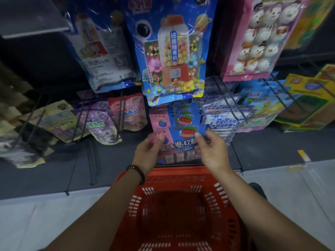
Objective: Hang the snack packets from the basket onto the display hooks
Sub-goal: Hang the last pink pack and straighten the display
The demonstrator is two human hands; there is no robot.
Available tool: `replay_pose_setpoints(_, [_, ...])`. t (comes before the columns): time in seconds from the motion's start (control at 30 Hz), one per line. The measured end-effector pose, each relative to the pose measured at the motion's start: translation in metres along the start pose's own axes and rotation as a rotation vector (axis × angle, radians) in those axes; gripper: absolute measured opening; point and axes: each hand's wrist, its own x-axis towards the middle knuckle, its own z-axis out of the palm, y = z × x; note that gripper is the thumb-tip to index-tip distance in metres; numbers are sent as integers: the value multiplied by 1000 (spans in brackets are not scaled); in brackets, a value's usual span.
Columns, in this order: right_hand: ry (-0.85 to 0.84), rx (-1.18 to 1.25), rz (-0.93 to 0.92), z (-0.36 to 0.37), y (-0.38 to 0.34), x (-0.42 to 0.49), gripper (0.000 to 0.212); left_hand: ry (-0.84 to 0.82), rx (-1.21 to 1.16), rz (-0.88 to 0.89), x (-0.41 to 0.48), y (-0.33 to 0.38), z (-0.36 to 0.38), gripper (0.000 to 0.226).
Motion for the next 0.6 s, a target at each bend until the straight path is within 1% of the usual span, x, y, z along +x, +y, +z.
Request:
replay_pose_setpoints(0.07, [22, -11, -9, 2, 3, 6, 59, 9, -25, -43, 7, 2, 3, 21])
replay_pose_setpoints(0.1, [30, -9, -10, 3, 2, 8, 61, 19, -20, -51, 12, 2, 3, 20])
replay_pose_setpoints(0.17, [28, -5, -10, 5, 2, 12, 54, 63, -4, -51, 20, 3, 2, 20])
replay_pose_setpoints(0.27, [23, -11, 13, 8, 0, 17, 29, 83, 16, -88, 28, 3, 0, 21])
replay_pose_setpoints(0.3, [24, -14, 31, 10, 1, 19, 25, 79, 24, -105, 30, 3, 0, 20])
replay_pose_setpoints(0.37, [21, -33, 73, 10, 2, 21, 25, 75, 24, -129, 33, 3, 1, 18])
replay_pose_setpoints(0.47, [41, -23, 132, 11, 1, 23, 31, 67, -20, -158, 34, 3, 5, 11])
replay_pose_setpoints(0.53, [53, 2, 142, 13, 2, 23, 33, 85, 10, -159, 37, 3, 7, 15])
replay_pose_setpoints(0.6, [61, 19, 124, 16, 3, 25, 26, 117, 63, -163, 42, 3, 8, 24])
